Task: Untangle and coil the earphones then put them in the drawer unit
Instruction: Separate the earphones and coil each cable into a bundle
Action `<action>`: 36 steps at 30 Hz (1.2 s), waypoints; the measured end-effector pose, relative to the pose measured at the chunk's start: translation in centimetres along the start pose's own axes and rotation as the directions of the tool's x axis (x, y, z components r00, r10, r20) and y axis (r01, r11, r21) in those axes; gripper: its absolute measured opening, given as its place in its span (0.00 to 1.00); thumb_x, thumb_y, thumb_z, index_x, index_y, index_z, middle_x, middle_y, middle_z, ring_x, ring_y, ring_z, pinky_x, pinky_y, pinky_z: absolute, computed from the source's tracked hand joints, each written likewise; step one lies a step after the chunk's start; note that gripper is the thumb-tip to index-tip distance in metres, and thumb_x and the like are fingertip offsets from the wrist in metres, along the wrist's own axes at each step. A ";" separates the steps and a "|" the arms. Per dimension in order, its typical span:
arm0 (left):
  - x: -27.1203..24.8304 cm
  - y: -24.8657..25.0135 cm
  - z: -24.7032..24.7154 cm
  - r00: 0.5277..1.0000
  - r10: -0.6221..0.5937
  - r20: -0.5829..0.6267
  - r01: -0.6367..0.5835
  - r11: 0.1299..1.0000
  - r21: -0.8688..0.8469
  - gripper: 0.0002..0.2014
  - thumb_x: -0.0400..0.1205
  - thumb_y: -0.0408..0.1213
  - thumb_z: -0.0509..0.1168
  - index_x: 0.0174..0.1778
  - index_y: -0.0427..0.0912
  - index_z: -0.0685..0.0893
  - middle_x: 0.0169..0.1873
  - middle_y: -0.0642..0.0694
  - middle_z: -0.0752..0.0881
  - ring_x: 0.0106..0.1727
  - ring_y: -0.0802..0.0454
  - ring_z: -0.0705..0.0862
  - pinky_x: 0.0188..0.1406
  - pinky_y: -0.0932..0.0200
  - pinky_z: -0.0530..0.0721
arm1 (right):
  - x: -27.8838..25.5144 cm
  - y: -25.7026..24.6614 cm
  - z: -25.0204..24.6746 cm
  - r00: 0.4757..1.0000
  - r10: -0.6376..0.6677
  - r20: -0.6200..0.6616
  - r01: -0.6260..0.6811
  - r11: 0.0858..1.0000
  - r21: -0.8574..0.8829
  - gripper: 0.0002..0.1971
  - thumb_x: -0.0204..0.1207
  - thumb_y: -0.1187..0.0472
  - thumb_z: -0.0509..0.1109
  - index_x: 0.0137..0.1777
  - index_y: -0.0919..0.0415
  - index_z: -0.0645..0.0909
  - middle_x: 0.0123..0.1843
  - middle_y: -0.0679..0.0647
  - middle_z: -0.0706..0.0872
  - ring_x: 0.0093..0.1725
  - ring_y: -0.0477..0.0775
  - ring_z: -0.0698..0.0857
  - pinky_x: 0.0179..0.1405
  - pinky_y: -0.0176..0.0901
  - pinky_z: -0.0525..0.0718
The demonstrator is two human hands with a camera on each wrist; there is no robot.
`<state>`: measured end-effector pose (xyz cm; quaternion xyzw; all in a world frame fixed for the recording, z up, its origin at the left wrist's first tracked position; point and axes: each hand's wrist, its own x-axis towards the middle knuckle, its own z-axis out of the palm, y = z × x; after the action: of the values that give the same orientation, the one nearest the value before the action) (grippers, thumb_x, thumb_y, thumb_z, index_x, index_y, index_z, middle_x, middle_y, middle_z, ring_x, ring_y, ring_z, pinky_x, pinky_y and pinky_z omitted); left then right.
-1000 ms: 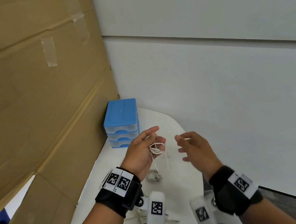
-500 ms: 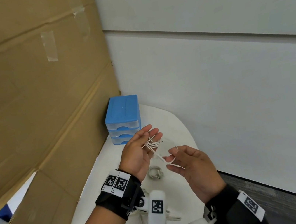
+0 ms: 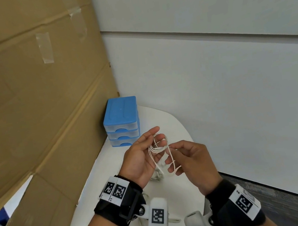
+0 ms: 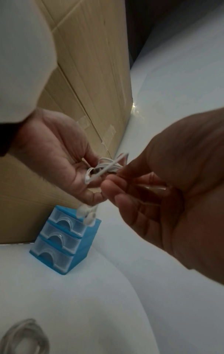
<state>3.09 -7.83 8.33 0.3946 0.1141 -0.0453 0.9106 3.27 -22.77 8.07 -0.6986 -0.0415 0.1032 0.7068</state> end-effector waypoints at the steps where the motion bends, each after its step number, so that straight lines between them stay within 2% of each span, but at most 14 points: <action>1: -0.1 0.1 0.1 1.000 0.000 0.003 0.000 1.000 -0.001 0.14 0.87 0.32 0.55 0.60 0.39 0.85 0.42 0.43 0.90 0.39 0.53 0.90 0.56 0.51 0.80 | -0.1 -0.1 0.0 1.000 -0.010 0.010 0.010 1.000 0.000 0.05 0.80 0.66 0.71 0.45 0.65 0.87 0.32 0.61 0.89 0.27 0.60 0.84 0.22 0.40 0.78; 4: -0.4 0.3 0.3 1.000 -0.012 0.022 0.012 1.000 -0.023 0.13 0.87 0.32 0.56 0.61 0.39 0.84 0.41 0.44 0.90 0.39 0.52 0.90 0.56 0.51 0.81 | -0.2 -0.3 -0.2 0.999 -0.016 0.035 0.015 1.000 0.027 0.07 0.81 0.68 0.68 0.43 0.66 0.86 0.32 0.60 0.88 0.27 0.60 0.83 0.22 0.40 0.77; 10: -0.9 0.7 0.6 1.000 0.010 0.026 -0.007 0.994 -0.105 0.13 0.86 0.31 0.57 0.60 0.40 0.85 0.38 0.44 0.88 0.37 0.52 0.89 0.42 0.58 0.89 | -0.3 -0.6 -0.5 0.996 0.086 0.003 -0.085 0.983 0.166 0.10 0.82 0.68 0.64 0.39 0.65 0.82 0.28 0.59 0.82 0.28 0.59 0.81 0.23 0.40 0.75; 14: -1.0 0.7 0.7 0.995 0.096 0.012 -0.096 0.995 0.031 0.14 0.87 0.31 0.55 0.58 0.41 0.86 0.37 0.44 0.88 0.35 0.52 0.87 0.34 0.62 0.86 | -0.7 -1.0 -0.4 0.997 0.077 0.030 -0.080 0.993 0.091 0.11 0.81 0.58 0.69 0.43 0.66 0.83 0.31 0.61 0.87 0.30 0.59 0.83 0.26 0.41 0.78; 17: -1.1 0.8 0.9 0.990 0.133 0.045 -0.136 0.989 0.065 0.14 0.88 0.33 0.55 0.59 0.41 0.85 0.39 0.44 0.89 0.36 0.50 0.87 0.41 0.59 0.85 | -1.0 -0.9 -0.2 0.998 0.047 0.046 -0.047 0.999 -0.013 0.08 0.77 0.60 0.74 0.42 0.65 0.83 0.32 0.60 0.90 0.30 0.57 0.85 0.29 0.42 0.79; 19: -1.2 0.9 0.9 0.989 0.141 0.054 -0.144 0.987 0.065 0.14 0.88 0.34 0.54 0.62 0.42 0.84 0.39 0.44 0.88 0.35 0.51 0.86 0.45 0.57 0.82 | -1.0 -0.9 -0.2 0.999 0.049 0.018 -0.048 0.999 -0.021 0.07 0.78 0.61 0.74 0.41 0.64 0.83 0.32 0.61 0.91 0.30 0.56 0.86 0.29 0.42 0.80; 21: -1.4 1.1 0.7 0.989 0.133 0.067 -0.137 0.988 0.066 0.16 0.88 0.35 0.54 0.66 0.42 0.82 0.36 0.43 0.85 0.28 0.53 0.79 0.40 0.59 0.75 | -0.8 -1.0 -0.3 0.998 0.055 -0.028 -0.055 0.998 0.014 0.07 0.78 0.59 0.73 0.41 0.62 0.83 0.34 0.61 0.91 0.32 0.56 0.87 0.29 0.42 0.81; 24: -2.1 1.4 0.6 0.994 0.075 0.081 -0.085 0.988 0.128 0.18 0.88 0.40 0.53 0.71 0.46 0.80 0.28 0.43 0.79 0.22 0.55 0.68 0.33 0.60 0.64 | 0.0 -1.4 -0.9 0.991 -0.111 -0.072 0.103 0.989 -0.107 0.04 0.81 0.63 0.69 0.46 0.57 0.86 0.44 0.56 0.92 0.42 0.51 0.88 0.37 0.44 0.83; 25: -2.4 1.6 0.6 0.994 0.038 0.099 -0.053 0.987 0.150 0.19 0.88 0.42 0.52 0.71 0.47 0.80 0.27 0.42 0.77 0.21 0.54 0.66 0.31 0.61 0.63 | 0.4 -1.6 -1.2 0.980 -0.200 -0.022 0.192 0.961 -0.198 0.09 0.82 0.67 0.67 0.51 0.53 0.86 0.49 0.51 0.91 0.49 0.48 0.88 0.42 0.44 0.84; 27: -3.0 1.9 0.6 0.985 -0.037 0.166 0.005 0.982 0.189 0.21 0.87 0.44 0.49 0.71 0.48 0.79 0.25 0.40 0.76 0.20 0.54 0.64 0.28 0.59 0.59 | 1.5 -2.1 -1.7 0.940 -0.275 0.202 0.327 0.894 -0.307 0.23 0.80 0.75 0.61 0.64 0.48 0.82 0.63 0.42 0.86 0.64 0.40 0.82 0.56 0.37 0.81; 28: -3.2 1.9 0.6 0.979 -0.062 0.194 0.019 0.976 0.217 0.22 0.85 0.42 0.48 0.71 0.47 0.79 0.24 0.40 0.75 0.19 0.54 0.63 0.30 0.56 0.56 | 2.0 -2.6 -1.8 0.913 -0.254 0.320 0.352 0.887 -0.299 0.27 0.79 0.76 0.60 0.69 0.47 0.79 0.68 0.40 0.83 0.69 0.38 0.78 0.63 0.36 0.78; 30: -3.6 2.0 0.6 0.973 -0.087 0.213 0.023 0.958 0.285 0.21 0.82 0.36 0.52 0.70 0.43 0.79 0.23 0.41 0.75 0.19 0.55 0.62 0.34 0.51 0.52 | 2.7 -3.2 -1.6 0.849 -0.177 0.497 0.314 0.927 -0.206 0.27 0.78 0.73 0.61 0.73 0.49 0.77 0.70 0.42 0.83 0.73 0.41 0.77 0.71 0.42 0.75; 33: -3.9 2.1 0.2 0.972 -0.081 0.223 0.003 0.944 0.330 0.19 0.80 0.28 0.57 0.67 0.38 0.80 0.25 0.40 0.75 0.19 0.55 0.62 0.36 0.49 0.51 | 3.0 -3.9 -1.3 0.805 -0.076 0.588 0.173 0.979 -0.112 0.23 0.77 0.68 0.64 0.72 0.54 0.77 0.56 0.55 0.89 0.59 0.49 0.86 0.62 0.40 0.80; 36: -4.1 2.1 -0.3 0.972 -0.081 0.221 0.003 0.943 0.334 0.18 0.80 0.28 0.60 0.67 0.38 0.80 0.27 0.39 0.76 0.19 0.55 0.63 0.34 0.53 0.55 | 3.0 -4.3 -1.7 0.772 0.006 0.636 0.091 0.989 -0.120 0.20 0.77 0.66 0.65 0.69 0.56 0.76 0.40 0.57 0.87 0.44 0.54 0.85 0.55 0.39 0.81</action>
<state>-0.56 -6.16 10.62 0.5315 0.0065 -0.1289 0.8372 6.96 -23.85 12.04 -0.6708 -0.3005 0.3131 0.6014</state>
